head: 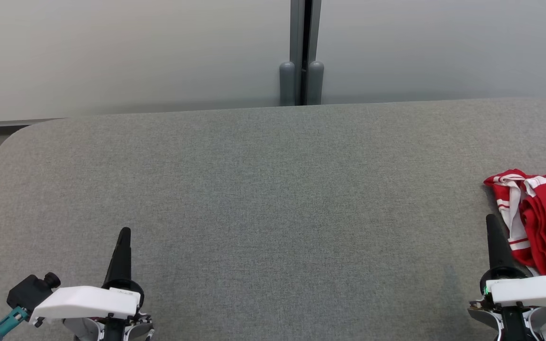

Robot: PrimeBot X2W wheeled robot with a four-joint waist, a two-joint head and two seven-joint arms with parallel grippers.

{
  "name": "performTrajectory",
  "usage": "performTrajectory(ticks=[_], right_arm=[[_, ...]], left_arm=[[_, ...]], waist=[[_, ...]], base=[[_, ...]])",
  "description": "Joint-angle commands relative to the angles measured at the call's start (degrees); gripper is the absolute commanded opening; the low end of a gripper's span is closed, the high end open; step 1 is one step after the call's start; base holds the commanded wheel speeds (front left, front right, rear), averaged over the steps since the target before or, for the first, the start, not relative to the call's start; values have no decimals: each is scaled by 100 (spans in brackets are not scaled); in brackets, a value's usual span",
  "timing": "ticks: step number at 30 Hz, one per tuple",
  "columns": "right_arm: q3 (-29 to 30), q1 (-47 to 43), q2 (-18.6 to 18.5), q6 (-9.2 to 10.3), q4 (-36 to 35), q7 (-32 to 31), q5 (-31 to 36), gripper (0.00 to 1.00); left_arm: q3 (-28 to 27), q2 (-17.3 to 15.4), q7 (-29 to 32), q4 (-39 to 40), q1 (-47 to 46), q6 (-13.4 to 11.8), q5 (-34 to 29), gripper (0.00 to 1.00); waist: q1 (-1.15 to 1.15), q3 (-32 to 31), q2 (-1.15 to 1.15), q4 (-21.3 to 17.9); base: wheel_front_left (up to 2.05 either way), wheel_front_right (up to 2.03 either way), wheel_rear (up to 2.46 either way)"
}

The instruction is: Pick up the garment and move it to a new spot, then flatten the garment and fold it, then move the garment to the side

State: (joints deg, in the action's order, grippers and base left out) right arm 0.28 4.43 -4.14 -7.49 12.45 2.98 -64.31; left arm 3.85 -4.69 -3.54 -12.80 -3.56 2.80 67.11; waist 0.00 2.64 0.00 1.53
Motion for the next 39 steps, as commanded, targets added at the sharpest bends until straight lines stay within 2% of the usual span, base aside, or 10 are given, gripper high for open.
performTrajectory(ticks=[1, 39], right_arm=[[31, 100, -44, 0, -28, -37, -133, 0], [324, 161, -22, 0, 89, -573, -2070, 0]], left_arm=[[-56, -40, 28, 41, -134, 47, 111, 0], [-569, -23, 565, -60, -236, 346, 1908, 0]], waist=[[0, -4, 0, -2], [0, -153, 0, -96]], base=[[0, 0, 0], [0, 0, 0]])
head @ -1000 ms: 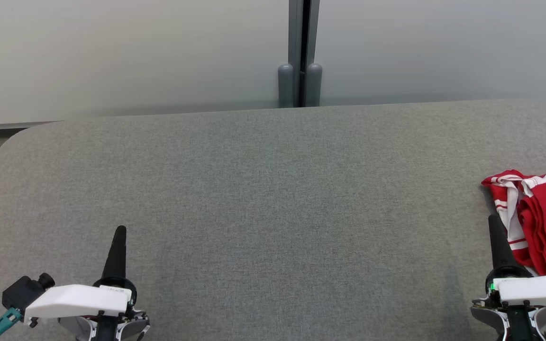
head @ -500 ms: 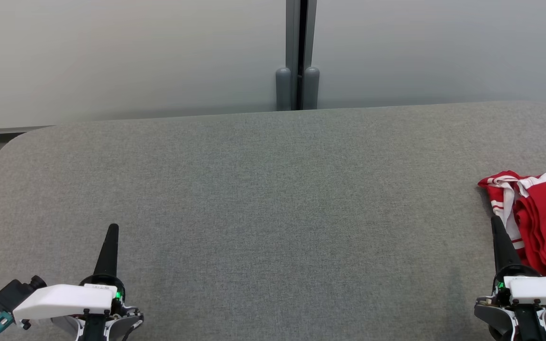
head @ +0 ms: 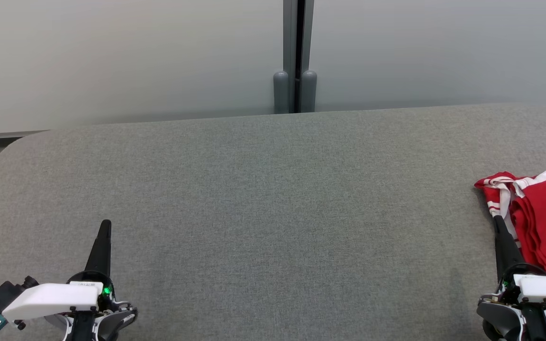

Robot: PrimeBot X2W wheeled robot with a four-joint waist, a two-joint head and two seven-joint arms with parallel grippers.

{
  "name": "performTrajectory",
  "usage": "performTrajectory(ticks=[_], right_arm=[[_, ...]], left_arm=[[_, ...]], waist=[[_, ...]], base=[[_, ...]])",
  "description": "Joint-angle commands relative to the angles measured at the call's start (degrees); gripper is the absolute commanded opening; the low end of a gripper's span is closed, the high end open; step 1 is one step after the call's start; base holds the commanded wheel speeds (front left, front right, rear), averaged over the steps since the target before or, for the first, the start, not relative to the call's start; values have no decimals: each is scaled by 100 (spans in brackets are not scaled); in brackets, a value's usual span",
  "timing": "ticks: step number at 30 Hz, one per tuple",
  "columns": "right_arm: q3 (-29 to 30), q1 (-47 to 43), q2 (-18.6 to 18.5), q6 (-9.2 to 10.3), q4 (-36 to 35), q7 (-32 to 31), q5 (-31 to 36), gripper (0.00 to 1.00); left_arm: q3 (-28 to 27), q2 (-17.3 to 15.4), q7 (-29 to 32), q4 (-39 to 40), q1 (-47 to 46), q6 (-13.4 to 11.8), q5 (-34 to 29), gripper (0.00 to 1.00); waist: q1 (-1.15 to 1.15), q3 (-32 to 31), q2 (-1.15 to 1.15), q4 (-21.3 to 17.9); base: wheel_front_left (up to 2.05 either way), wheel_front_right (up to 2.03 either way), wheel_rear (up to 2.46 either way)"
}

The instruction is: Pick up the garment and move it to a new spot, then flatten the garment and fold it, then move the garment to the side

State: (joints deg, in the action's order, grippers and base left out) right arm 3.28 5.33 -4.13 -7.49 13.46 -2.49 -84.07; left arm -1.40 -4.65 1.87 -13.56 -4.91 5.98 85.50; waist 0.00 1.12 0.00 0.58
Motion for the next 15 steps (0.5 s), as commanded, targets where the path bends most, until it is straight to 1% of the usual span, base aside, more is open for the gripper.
performTrajectory(ticks=[1, 15], right_arm=[[33, 73, -21, 0, -9, -42, -135, 0], [121, 82, -6, 0, 27, -212, -690, 0]], left_arm=[[-55, -25, 34, 13, -104, 36, 109, 0], [-221, -9, 210, -22, -139, 122, 633, 0]], waist=[[0, -5, 0, -3], [0, -60, 0, -38]], base=[[0, 0, 0], [0, 0, 0]])
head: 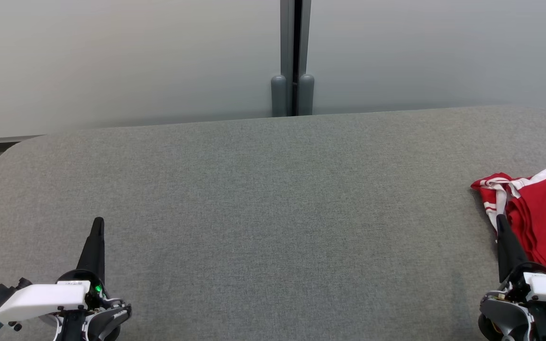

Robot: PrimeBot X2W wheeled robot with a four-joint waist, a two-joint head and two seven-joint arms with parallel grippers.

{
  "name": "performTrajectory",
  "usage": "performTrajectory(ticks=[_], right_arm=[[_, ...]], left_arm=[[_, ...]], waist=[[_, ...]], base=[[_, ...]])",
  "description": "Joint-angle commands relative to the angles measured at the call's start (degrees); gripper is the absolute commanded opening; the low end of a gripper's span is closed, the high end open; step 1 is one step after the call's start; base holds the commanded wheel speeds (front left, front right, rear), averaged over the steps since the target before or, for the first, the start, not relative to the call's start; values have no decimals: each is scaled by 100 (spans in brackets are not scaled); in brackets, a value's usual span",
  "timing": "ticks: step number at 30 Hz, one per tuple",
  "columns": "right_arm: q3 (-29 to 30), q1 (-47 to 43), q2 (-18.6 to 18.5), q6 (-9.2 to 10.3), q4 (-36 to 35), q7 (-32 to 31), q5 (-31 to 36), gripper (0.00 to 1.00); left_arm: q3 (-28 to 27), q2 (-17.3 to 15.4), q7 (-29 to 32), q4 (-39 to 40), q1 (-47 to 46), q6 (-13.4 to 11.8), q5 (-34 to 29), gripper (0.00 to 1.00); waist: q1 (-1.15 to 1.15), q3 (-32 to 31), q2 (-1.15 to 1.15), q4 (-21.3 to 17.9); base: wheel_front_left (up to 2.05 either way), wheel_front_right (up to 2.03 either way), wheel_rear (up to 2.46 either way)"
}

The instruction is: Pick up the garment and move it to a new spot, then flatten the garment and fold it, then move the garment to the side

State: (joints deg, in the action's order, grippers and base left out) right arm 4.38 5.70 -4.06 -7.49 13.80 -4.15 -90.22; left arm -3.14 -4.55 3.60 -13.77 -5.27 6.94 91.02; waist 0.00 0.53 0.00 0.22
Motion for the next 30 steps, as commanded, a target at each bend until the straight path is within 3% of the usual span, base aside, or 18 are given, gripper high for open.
performTrajectory(ticks=[1, 8, 30], right_arm=[[17, 46, -12, 0, -3, -56, -117, 0], [64, 52, -4, 0, 14, -128, -371, 0], [107, 57, 23, 0, 17, -157, -310, 0]], left_arm=[[-56, -17, 42, -1, -106, 34, 107, 0], [-134, -8, 119, -18, -117, 83, 359, 0], [-182, 33, 166, -23, -120, 73, 290, 0]], waist=[[0, -6, 0, -4], [0, -34, 0, -21], [0, -35, 0, -22]], base=[[0, 0, 0], [0, 0, 0], [0, 0, 0]])
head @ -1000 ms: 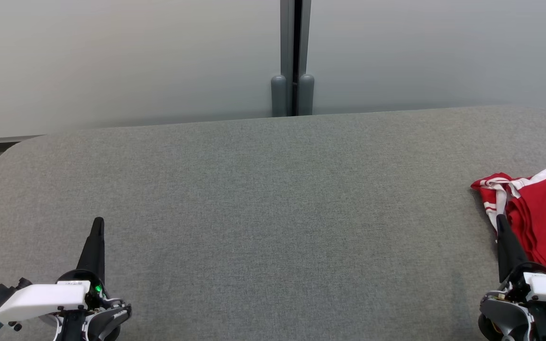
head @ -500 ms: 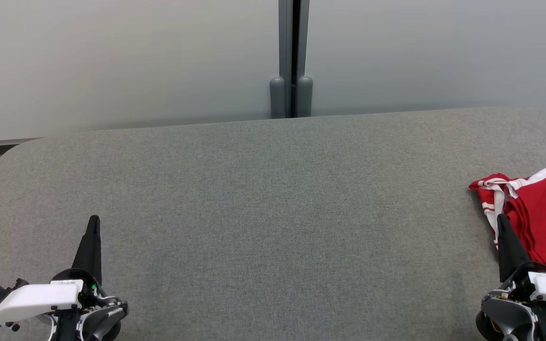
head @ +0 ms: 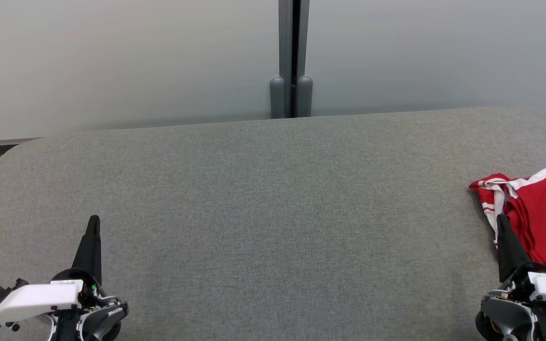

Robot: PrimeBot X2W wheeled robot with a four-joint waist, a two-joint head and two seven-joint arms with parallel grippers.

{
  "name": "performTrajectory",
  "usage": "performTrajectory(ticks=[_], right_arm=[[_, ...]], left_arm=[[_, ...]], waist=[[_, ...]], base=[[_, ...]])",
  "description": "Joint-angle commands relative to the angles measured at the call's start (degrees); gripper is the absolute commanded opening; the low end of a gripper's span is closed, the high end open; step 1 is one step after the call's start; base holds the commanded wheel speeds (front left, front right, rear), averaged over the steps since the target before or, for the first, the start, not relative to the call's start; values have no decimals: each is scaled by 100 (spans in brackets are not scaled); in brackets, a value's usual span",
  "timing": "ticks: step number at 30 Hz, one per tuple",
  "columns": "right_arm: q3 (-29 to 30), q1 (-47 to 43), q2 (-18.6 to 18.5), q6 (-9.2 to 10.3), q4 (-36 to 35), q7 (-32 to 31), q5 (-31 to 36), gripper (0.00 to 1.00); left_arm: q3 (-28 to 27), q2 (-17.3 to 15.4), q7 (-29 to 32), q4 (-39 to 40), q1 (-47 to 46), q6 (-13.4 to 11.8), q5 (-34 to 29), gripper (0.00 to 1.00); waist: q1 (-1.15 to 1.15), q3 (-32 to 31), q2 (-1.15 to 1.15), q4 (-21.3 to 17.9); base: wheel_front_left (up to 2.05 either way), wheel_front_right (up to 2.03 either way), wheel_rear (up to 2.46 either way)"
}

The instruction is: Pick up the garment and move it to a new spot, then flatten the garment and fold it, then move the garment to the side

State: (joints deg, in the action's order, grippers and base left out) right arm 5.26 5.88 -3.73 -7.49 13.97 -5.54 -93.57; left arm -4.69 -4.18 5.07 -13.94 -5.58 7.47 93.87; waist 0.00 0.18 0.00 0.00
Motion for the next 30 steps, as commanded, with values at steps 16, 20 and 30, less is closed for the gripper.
performTrajectory(ticks=[16, 20, 30], right_arm=[[45, 43, 5, 0, 3, -38, 40, 0], [51, 44, 7, 0, 3, -44, 43, 0], [62, 45, 17, 0, 4, -56, 59, 0]], left_arm=[[-62, 18, 42, -9, -93, 20, -35, 0], [-68, 21, 52, -8, -93, 20, -41, 0], [-84, 28, 63, -10, -94, 20, -46, 0]], waist=[[0, 0, 0, 0], [0, 0, 0, 0], [0, 0, 0, 0]], base=[[0, 0, 0], [0, 0, 0], [0, 0, 0]])
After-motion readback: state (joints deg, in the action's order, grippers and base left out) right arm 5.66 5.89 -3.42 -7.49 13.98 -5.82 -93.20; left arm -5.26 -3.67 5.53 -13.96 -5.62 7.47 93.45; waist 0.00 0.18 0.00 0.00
